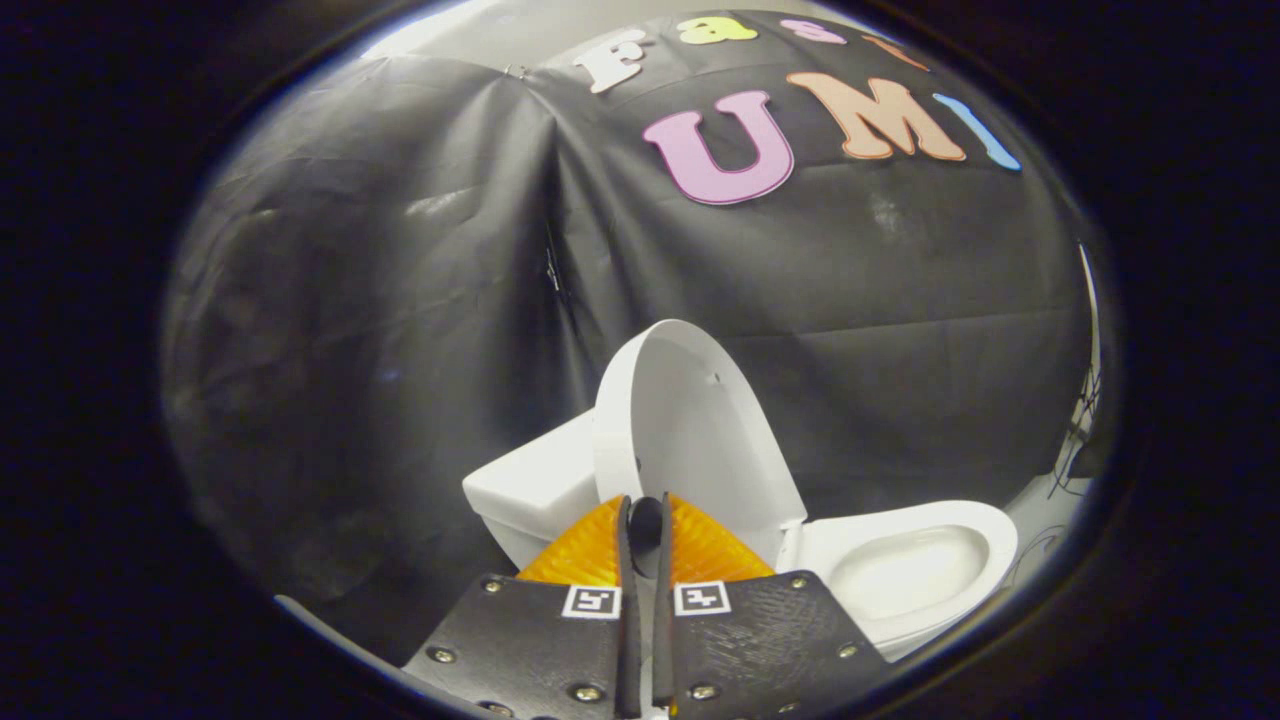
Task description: Open the toilet lid.
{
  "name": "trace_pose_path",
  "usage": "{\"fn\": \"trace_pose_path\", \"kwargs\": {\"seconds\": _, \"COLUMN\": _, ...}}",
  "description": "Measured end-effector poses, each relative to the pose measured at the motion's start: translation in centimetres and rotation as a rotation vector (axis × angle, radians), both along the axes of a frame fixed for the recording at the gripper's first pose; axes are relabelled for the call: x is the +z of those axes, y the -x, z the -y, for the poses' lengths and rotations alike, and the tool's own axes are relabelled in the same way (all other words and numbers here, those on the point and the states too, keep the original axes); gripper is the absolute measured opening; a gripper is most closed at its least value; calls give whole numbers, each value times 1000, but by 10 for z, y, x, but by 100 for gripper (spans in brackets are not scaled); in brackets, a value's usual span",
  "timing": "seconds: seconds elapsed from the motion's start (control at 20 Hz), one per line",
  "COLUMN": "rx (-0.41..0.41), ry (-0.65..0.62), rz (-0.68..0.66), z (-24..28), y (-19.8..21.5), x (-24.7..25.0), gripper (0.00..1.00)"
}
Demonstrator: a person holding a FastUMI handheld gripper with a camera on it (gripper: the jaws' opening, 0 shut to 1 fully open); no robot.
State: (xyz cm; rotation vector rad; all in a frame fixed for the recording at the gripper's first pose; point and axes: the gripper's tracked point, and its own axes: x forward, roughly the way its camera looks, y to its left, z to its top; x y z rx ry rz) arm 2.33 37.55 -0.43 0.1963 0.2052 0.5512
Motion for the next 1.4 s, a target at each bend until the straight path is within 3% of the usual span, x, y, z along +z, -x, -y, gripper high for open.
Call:
{"fn": "trace_pose_path", "kwargs": {"seconds": 0.15, "rx": 7, "ry": -12, "rz": 0, "z": -4, "y": -2, "x": 0, "gripper": 7}}
{"fn": "trace_pose_path", "kwargs": {"seconds": 0.5, "rx": 58, "ry": -55, "rz": -35, "z": 2, "y": 4, "x": -4, "gripper": 27}}
{"fn": "trace_pose_path", "kwargs": {"seconds": 0.7, "rx": -4, "ry": -4, "rz": 42, "z": 38, "y": 5, "x": 8, "gripper": 75}}
{"fn": "trace_pose_path", "kwargs": {"seconds": 0.8, "rx": -76, "ry": 48, "rz": 63, "z": 71, "y": 2, "x": 9, "gripper": 99}}
{"fn": "trace_pose_path", "kwargs": {"seconds": 1.4, "rx": -324, "ry": 219, "rz": 92, "z": 255, "y": -14, "x": 29, "gripper": 99}}
